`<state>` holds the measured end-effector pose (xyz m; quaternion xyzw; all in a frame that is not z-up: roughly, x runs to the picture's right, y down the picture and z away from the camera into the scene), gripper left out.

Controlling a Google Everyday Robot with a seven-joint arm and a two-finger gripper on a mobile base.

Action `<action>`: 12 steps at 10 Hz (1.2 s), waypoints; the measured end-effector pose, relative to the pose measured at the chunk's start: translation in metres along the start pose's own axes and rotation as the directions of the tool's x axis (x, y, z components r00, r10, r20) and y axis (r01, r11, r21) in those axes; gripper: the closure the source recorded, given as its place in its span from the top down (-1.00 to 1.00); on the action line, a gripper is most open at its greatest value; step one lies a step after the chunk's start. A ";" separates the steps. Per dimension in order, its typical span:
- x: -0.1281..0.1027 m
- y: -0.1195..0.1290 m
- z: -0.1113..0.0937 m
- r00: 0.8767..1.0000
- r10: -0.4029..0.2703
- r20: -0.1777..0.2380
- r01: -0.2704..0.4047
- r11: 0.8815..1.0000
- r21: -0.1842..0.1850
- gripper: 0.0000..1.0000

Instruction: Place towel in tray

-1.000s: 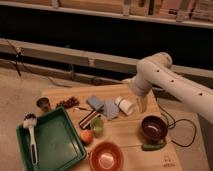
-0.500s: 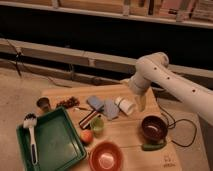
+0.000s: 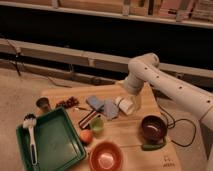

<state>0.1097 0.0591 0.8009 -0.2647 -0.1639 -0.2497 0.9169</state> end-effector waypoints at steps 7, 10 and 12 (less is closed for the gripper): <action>-0.026 -0.007 0.040 0.997 -0.070 0.021 0.070 0.997 -0.031 1.00; -0.030 -0.009 0.051 0.996 -0.080 0.036 0.081 0.996 -0.039 1.00; -0.034 -0.011 0.057 0.994 -0.094 0.048 0.096 0.994 -0.051 1.00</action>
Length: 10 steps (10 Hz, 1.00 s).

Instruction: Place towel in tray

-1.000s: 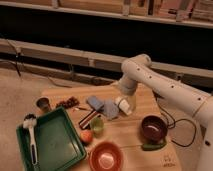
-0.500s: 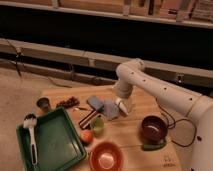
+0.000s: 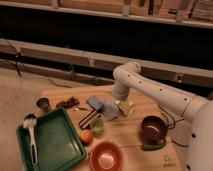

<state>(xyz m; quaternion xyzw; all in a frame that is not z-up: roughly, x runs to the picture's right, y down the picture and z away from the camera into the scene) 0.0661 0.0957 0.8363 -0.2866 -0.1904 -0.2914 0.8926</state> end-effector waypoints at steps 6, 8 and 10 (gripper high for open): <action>-0.003 -0.002 0.017 1.000 -0.011 0.027 0.012 1.000 -0.029 1.00; -0.005 -0.005 0.022 0.999 -0.018 0.037 0.020 0.999 -0.037 1.00; -0.004 -0.005 0.026 0.999 -0.017 0.037 0.018 0.999 -0.045 1.00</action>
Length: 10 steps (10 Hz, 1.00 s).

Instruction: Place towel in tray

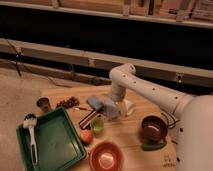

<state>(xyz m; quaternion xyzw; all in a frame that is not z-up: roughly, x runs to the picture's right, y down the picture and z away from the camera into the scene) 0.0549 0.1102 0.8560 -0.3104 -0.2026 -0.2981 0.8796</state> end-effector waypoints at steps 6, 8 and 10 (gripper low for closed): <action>-0.001 -0.003 0.016 1.000 0.011 0.020 -0.011 1.000 -0.024 1.00; 0.000 -0.003 0.021 0.999 0.017 0.027 -0.017 0.999 -0.028 1.00; -0.002 -0.004 0.024 0.999 0.016 0.033 -0.015 0.999 -0.034 1.00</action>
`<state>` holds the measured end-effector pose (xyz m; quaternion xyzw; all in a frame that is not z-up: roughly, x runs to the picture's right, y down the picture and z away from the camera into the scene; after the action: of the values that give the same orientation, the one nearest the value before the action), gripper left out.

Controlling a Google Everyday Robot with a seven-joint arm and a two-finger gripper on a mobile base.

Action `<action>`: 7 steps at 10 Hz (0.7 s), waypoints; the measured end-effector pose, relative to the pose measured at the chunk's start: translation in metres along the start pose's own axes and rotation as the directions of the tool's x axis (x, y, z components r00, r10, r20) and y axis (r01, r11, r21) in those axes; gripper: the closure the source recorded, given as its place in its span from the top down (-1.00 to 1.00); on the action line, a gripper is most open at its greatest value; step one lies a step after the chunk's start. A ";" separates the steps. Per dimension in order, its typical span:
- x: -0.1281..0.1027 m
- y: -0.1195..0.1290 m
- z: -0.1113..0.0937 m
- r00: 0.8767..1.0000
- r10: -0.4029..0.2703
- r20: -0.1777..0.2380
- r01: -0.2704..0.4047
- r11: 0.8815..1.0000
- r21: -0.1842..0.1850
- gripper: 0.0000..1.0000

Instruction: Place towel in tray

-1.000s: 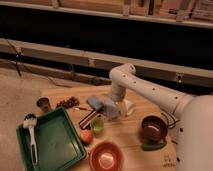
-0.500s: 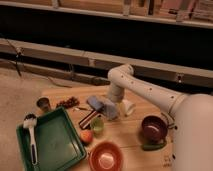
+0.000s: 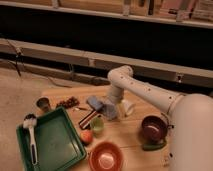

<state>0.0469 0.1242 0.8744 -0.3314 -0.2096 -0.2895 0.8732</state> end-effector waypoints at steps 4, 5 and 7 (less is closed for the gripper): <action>0.004 0.000 0.011 1.000 0.012 0.018 -0.012 1.000 -0.005 1.00; 0.004 -0.001 0.014 1.000 0.014 0.023 -0.014 1.000 -0.006 1.00; 0.003 -0.002 0.021 0.999 0.016 0.032 -0.016 1.000 -0.010 1.00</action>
<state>0.0444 0.1362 0.8915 -0.3419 -0.2196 -0.2779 0.8704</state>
